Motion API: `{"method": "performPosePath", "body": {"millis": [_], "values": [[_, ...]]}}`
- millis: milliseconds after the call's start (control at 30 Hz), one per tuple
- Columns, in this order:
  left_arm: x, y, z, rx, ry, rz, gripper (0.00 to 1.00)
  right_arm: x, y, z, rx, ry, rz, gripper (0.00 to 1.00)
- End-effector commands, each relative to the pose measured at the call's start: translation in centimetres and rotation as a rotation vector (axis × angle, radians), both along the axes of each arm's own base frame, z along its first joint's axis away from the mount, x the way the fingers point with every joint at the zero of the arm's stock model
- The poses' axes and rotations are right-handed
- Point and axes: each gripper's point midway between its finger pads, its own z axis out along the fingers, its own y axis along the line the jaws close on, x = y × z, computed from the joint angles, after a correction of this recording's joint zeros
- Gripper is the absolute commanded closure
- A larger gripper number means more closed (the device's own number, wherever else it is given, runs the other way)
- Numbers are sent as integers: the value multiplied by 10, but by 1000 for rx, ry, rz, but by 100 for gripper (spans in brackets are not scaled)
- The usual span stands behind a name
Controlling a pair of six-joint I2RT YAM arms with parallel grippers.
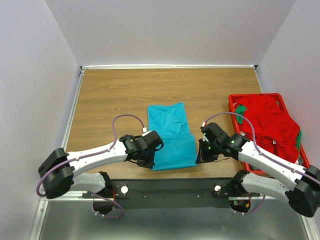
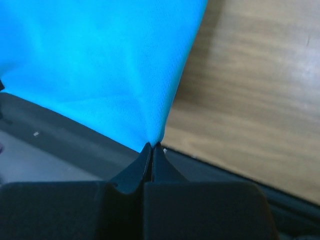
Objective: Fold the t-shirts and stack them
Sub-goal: Fold the tshirt
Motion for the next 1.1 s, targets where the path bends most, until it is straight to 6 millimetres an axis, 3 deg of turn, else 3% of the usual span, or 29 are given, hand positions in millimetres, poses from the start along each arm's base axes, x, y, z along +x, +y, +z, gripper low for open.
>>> {"method": "performPosePath", "body": {"millis": [0,33,133,167,300,367,500,667,867,1067], "values": [[-2,-3,33,-41,1,17,100,-15,-9,22,-15,61,-40,99],[12,-1,45,-34,-52,37,100,4,-9,40,-29,-27,-64,99],[35,1,61,-70,-110,72,100,29,-17,69,-89,-147,-105,99],[52,1,75,-111,-160,92,100,46,-18,86,-109,-216,-114,99],[92,9,109,-168,-273,125,100,75,-12,113,-158,-300,-106,99],[106,9,125,-178,-321,115,100,86,-9,116,-184,-316,-100,99],[128,14,132,-193,-364,120,100,115,-8,141,-214,-399,-104,99],[146,9,139,-224,-390,88,100,143,-11,152,-226,-420,-105,99],[164,8,134,-227,-396,75,100,167,-9,143,-209,-384,-82,99],[168,7,135,-242,-396,77,100,173,-2,139,-178,-363,-52,99]]}}
